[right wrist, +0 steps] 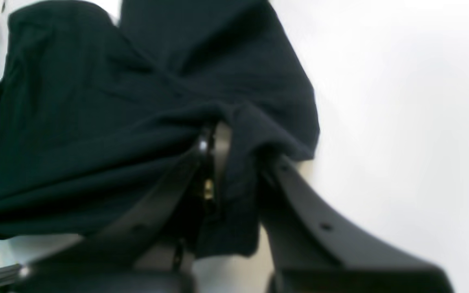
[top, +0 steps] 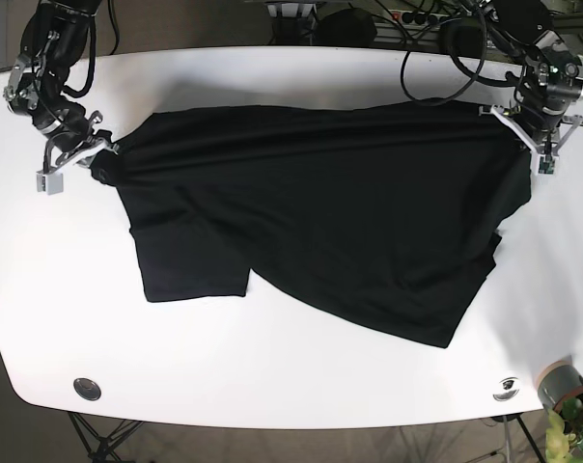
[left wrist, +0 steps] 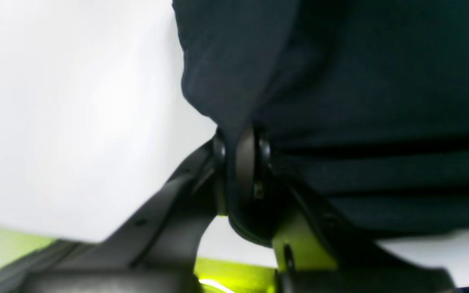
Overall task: Fold the T-shirt properly
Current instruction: 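Lift the shirt edge with both grippers and lay it flat across the table, then release with the left gripper and grasp the shirt's other corner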
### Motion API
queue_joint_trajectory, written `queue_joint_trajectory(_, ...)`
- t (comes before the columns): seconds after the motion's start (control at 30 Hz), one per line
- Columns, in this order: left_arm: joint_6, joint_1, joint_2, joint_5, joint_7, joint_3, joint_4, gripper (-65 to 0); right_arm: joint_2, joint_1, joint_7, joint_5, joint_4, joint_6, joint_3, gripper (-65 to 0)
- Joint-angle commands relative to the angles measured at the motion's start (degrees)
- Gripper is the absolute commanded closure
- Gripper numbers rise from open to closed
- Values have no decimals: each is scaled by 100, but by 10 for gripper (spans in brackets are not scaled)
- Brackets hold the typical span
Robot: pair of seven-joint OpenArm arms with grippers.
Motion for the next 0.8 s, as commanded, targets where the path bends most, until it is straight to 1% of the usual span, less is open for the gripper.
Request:
queue_joint_trajectory(0.0,62,-37,-105,196,-36,-245,130,0,76,-11,256,-48,96,-90,82,-21)
queue_joint_trajectory(0.07,62,-28,-114,222,-36,-333,130,0,5,-55,247,-48,114,-90,74,-21)
queue_joint_trajectory(0.13,62,60,-158,239,-36,-263,130,0,-30,-73,238,-66,202,-90,74,-21)
queue_joint_trajectory(0.17,62,130,-175,239,-36,-184,130,-22,-47,-108,238,-66,246,-90,74,-21)
queue_joint_trajectory(0.23,62,236,-290,239,-36,45,138,-89,-109,-205,238,-66,343,-90,65,-21)
queue_joint_trajectory(0.33,62,350,-404,239,-36,344,121,-214,-197,-258,238,-66,518,-90,65,-21)
queue_joint_trajectory(0.4,62,403,-421,239,-36,493,103,-274,-250,-266,238,-66,562,-90,65,-21)
queue_joint_trajectory(0.47,62,403,-421,239,-36,607,86,-315,-276,-266,229,-66,562,-90,65,-21)
queue_joint_trajectory(0.57,62,377,-483,222,-36,643,103,-331,-285,-275,229,-66,562,-90,65,-21)
queue_joint_trajectory(0.63,62,359,-668,178,-36,660,130,-340,-285,-310,229,-66,562,-90,65,-21)
queue_joint_trajectory(0.73,62,245,-887,-42,35,722,130,-365,-285,-337,229,-66,554,-90,65,-21)
queue_joint_trajectory(0.77,62,218,-958,-156,140,722,130,-371,-285,-337,229,-74,536,-90,65,-21)
